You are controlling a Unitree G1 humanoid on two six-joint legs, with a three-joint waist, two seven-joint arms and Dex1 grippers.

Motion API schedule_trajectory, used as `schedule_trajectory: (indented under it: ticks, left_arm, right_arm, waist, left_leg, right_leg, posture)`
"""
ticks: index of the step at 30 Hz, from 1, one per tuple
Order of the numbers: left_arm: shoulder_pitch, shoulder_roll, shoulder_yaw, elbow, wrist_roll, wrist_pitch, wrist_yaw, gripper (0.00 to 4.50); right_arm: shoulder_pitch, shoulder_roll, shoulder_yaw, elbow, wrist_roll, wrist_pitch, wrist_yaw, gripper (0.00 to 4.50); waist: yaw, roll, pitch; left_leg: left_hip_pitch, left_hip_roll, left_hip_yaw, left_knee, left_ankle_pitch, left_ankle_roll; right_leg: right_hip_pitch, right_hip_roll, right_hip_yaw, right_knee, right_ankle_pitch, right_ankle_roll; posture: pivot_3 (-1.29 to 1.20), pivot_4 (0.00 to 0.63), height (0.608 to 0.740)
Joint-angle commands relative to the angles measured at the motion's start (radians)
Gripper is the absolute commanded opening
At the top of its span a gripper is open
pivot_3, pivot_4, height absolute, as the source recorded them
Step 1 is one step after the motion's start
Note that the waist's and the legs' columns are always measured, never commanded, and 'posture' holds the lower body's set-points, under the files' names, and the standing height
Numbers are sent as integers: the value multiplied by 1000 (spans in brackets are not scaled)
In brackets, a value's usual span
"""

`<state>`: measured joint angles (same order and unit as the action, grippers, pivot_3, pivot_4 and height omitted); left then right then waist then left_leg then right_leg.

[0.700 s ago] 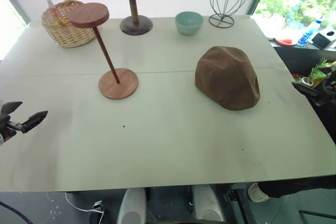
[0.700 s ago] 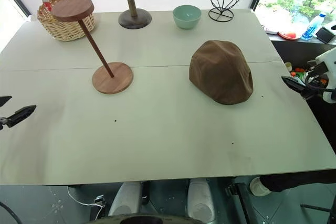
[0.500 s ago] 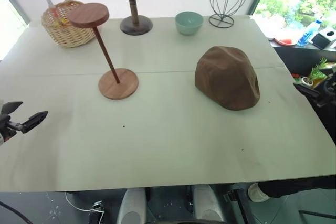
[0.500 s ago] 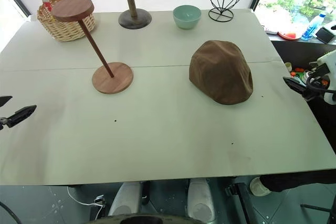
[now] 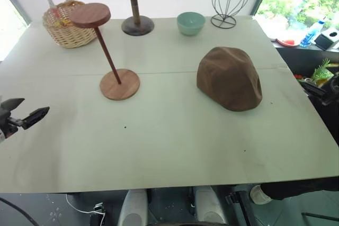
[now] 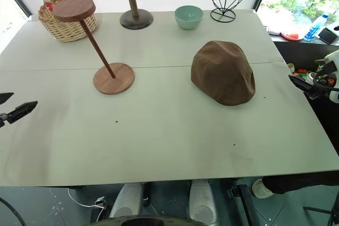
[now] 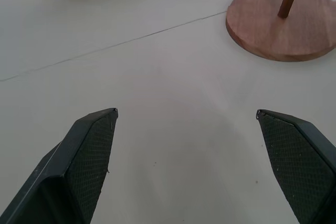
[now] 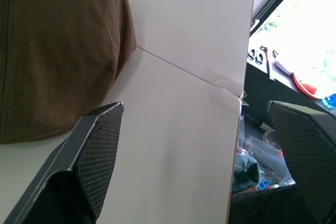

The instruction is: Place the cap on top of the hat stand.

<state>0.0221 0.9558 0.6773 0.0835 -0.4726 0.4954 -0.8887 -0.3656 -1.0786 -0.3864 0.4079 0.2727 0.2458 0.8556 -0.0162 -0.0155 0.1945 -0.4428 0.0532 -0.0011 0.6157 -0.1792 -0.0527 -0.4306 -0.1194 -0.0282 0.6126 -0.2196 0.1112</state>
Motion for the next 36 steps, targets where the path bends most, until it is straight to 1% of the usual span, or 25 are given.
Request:
schedule_trajectory:
  ticks: [1,5,8,11,13,17,21,23,28,32,36]
  left_arm:
    - [-58,58,-29,-49,-62,58,-60,4441]
    - [-161,144,-89,-128,-199,203,-190,4441]
    - [-282,209,-173,-185,-322,316,-298,4441]
    - [-396,236,-270,-209,-383,377,-361,4441]
    - [-456,246,-337,-226,-398,394,-410,4441]
    - [-513,268,-455,-273,-387,374,-531,4441]
    - [-588,247,-543,-269,-363,361,-578,4441]
    - [-627,229,-573,-255,-351,353,-589,4441]
    - [-684,200,-601,-235,-345,367,-595,4441]
    - [-695,197,-612,-227,-332,364,-599,4441]
    - [-705,187,-611,-232,-337,378,-584,4441]
  right_arm:
    - [-41,-49,-10,-9,-11,-29,18,4500]
    - [-52,-86,2,-72,-14,-26,60,4500]
    - [23,-113,-16,-210,-26,-38,90,4500]
    - [112,-113,-39,-334,-62,-63,79,4500]
    - [183,-94,-59,-427,-92,-67,53,4500]
    - [366,-47,-81,-595,-211,-134,1,4500]
    - [480,20,-41,-673,-338,-215,-89,4500]
    - [507,36,12,-670,-416,-277,-133,4500]
    - [465,68,115,-592,-528,-341,-224,4500]
    - [349,71,245,-448,-648,-415,-296,4500]
    - [234,82,344,-318,-707,-481,-334,4500]
  waist:
    - [2,0,0]
    - [4,0,0]
    - [3,0,0]
    - [4,1,0]
    - [3,2,-1]
    - [4,1,0]
    - [5,1,-1]
    - [5,1,-1]
    - [3,1,0]
    - [0,1,0]
    - [1,1,0]
  left_leg:
    - [0,0,0,0,0,0]
    - [0,0,0,1,0,0]
    - [0,0,0,0,0,0]
    - [0,0,0,0,0,0]
    - [0,0,0,0,1,0]
    - [1,0,0,1,1,0]
    - [1,0,-1,4,1,0]
    - [0,0,-1,7,1,0]
    - [0,0,-1,10,1,0]
    - [0,0,-2,10,1,0]
    - [0,0,-2,10,1,0]
  right_leg:
    - [0,0,0,0,0,0]
    - [0,0,0,1,0,0]
    - [0,0,0,1,0,0]
    - [1,0,0,1,-1,1]
    - [1,0,0,1,-1,2]
    - [1,1,0,2,-1,2]
    - [3,1,1,2,-2,4]
    - [4,1,1,2,-2,4]
    - [4,1,1,2,-2,4]
    - [4,1,1,3,-2,4]
    - [4,1,1,4,-2,3]
  posture:
    - [0,150,728]
    - [0,150,728]
    - [0,150,728]
    - [0,150,728]
    - [0,150,728]
    - [0,150,728]
    - [0,150,728]
    - [0,150,728]
    - [0,150,728]
    - [0,150,728]
    - [0,150,728]
